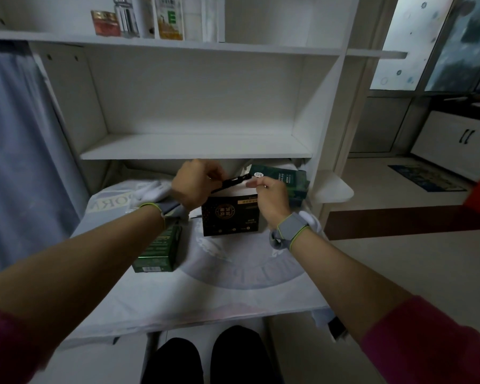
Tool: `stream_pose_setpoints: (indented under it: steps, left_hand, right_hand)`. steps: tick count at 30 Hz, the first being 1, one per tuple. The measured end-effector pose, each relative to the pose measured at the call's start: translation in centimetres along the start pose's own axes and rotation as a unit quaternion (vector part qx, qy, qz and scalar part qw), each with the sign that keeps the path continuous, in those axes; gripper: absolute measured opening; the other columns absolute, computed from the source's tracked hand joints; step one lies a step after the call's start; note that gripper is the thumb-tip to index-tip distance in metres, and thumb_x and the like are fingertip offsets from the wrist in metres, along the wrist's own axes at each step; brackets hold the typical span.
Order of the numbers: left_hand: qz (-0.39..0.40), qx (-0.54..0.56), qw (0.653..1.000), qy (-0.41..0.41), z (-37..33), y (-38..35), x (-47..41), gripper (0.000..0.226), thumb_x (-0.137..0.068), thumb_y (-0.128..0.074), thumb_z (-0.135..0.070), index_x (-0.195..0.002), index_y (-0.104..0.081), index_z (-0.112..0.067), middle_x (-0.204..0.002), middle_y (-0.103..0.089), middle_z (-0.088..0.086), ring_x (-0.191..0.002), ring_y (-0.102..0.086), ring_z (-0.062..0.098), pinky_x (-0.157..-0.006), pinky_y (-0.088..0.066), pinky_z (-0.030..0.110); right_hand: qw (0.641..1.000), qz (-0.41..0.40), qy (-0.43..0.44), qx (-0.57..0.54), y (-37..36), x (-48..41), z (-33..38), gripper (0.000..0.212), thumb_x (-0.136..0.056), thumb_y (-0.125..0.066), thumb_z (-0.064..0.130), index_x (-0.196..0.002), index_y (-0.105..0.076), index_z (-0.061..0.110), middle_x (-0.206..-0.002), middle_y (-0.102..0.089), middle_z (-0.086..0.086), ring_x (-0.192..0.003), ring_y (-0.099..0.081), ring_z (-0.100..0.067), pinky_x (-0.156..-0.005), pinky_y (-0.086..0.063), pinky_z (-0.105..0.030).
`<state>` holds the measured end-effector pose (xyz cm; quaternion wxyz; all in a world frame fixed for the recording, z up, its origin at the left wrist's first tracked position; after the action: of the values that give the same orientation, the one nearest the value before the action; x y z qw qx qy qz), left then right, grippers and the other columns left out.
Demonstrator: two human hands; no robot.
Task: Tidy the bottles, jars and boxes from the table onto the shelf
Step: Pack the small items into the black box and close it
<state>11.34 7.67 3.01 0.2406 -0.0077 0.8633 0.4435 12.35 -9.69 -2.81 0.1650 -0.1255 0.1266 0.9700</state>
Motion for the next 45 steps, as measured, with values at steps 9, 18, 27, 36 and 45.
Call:
stream_pose_setpoints:
  steps: [9,18,27,36,45]
  left_hand:
    - [0.026,-0.063,0.998,0.003,0.1,-0.9,0.7,0.015,-0.076,-0.071,-0.018,-0.086,-0.073,-0.029,-0.087,-0.074,-0.003,-0.087,-0.068,0.022,-0.079,-0.054,0.037]
    - [-0.053,-0.015,0.997,0.053,0.6,-0.6,0.4,0.011,-0.084,-0.064,-0.021,-0.093,-0.071,-0.024,-0.094,-0.073,0.001,-0.089,-0.066,0.025,-0.080,-0.054,0.039]
    - [0.012,0.266,0.923,0.279,3.3,-1.4,1.7,0.021,-0.097,-0.050,-0.012,-0.097,-0.065,0.003,-0.091,-0.066,0.018,-0.058,-0.060,0.016,-0.037,-0.046,0.017]
    - [0.013,0.381,0.860,0.338,3.7,-2.4,2.3,0.020,-0.094,-0.056,-0.007,-0.076,-0.058,0.000,-0.071,-0.058,0.014,-0.033,-0.057,0.006,-0.034,-0.046,0.018]
    - [0.031,0.396,0.850,0.346,4.2,-2.9,1.9,0.020,-0.092,-0.061,-0.017,-0.081,-0.060,-0.001,-0.071,-0.056,0.009,-0.034,-0.056,0.006,-0.036,-0.047,0.016]
  right_hand:
    - [1.000,0.001,0.010,-0.005,0.2,0.3,0.2,0.035,-0.089,-0.039,-0.008,-0.090,-0.073,0.002,-0.111,-0.070,-0.007,-0.102,-0.057,-0.012,-0.081,-0.036,-0.010]
    - [1.000,-0.010,-0.014,-0.010,0.7,0.2,0.0,0.035,-0.091,-0.041,-0.006,-0.092,-0.074,0.004,-0.114,-0.069,-0.004,-0.102,-0.053,-0.011,-0.091,-0.039,-0.016]
    - [0.999,-0.003,-0.029,-0.025,0.5,-0.8,-1.7,0.034,-0.089,-0.044,-0.002,-0.081,-0.070,0.019,-0.096,-0.064,0.003,-0.092,-0.057,-0.020,-0.084,-0.047,-0.037]
    - [0.973,0.060,-0.168,-0.146,1.5,-0.7,-2.4,0.011,-0.082,-0.062,0.023,-0.082,-0.072,0.020,-0.097,-0.067,-0.006,-0.078,-0.058,-0.019,-0.053,-0.041,-0.023]
    - [0.972,0.065,-0.162,-0.155,1.5,-0.6,-2.5,0.030,-0.087,-0.046,0.003,-0.080,-0.069,0.021,-0.097,-0.066,-0.006,-0.067,-0.056,-0.013,-0.051,-0.039,-0.021]
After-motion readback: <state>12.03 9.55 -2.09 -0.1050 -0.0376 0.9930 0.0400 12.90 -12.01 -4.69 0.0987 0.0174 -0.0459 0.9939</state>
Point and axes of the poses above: each hand's wrist, its own x-axis away from the middle knuckle, its own y-axis out of the back of the hand, z = x × y, the point moved 3 cm from there along -x, towards the middle knuckle
